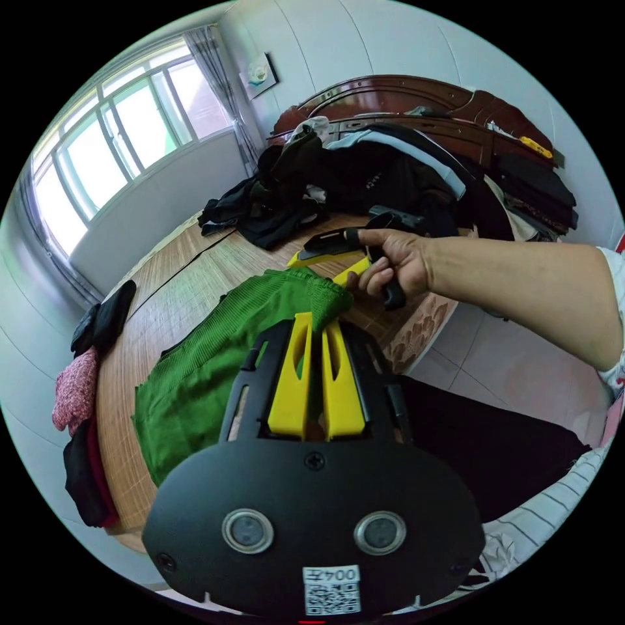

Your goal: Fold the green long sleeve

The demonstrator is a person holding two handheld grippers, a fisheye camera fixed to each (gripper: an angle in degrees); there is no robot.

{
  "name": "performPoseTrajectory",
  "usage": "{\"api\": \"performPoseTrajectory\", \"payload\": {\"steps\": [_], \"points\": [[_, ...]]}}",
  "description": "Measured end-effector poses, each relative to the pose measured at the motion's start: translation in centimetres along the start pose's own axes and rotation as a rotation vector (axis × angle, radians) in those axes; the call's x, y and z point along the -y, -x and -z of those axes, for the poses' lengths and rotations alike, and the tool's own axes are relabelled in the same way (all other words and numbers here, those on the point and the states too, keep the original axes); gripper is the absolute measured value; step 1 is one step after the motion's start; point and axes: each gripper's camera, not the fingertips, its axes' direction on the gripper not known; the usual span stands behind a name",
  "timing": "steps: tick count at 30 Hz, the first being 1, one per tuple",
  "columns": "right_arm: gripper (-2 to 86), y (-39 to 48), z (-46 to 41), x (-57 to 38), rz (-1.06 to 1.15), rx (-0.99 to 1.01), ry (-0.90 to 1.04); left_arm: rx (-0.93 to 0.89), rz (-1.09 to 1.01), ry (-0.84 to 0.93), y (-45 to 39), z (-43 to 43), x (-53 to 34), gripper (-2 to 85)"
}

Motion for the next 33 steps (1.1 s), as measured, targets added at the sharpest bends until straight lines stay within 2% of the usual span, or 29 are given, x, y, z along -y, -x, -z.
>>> {"api": "performPoseTrajectory", "payload": {"steps": [3, 5, 9, 15, 21, 23, 29, 33], "points": [[15.9, 2.5, -1.8, 3.0, 0.052, -0.045, 0.057, -0.026, 0.033, -0.007, 1.6, 2.7, 2.5, 1.0], [10.6, 4.6, -3.4, 4.4, 0.098, -0.090, 0.127, -0.039, 0.052, -0.014, 2.9, 5.1, 4.7, 0.9], [5.7, 9.0, -4.5, 4.8, 0.144, -0.229, 0.127, -0.067, 0.115, -0.037, 6.4, 9.9, 7.9, 1.0], [5.2, 21.0, -8.0, 2.9, 0.299, -0.342, 0.121, -0.221, 0.431, -0.121, 16.9, 20.6, 11.2, 1.2], [5.1, 35.3, -17.1, -1.4, 0.454, -0.506, 0.146, -0.403, 0.828, -0.287, 29.4, 33.2, 9.5, 1.2], [5.1, 39.8, -21.9, -3.2, 0.489, -0.549, 0.168, -0.510, 0.998, -0.391, 34.2, 37.6, 7.3, 1.2], [5.0, 46.1, -36.1, -7.9, 0.585, -0.732, 0.230, -0.603, 1.226, -0.516, 43.4, 45.9, 3.5, 1.2], [4.8, 47.0, -43.4, -10.3, 0.605, -0.815, 0.240, -0.651, 1.332, -0.565, 47.6, 49.2, 1.9, 1.4]]}}
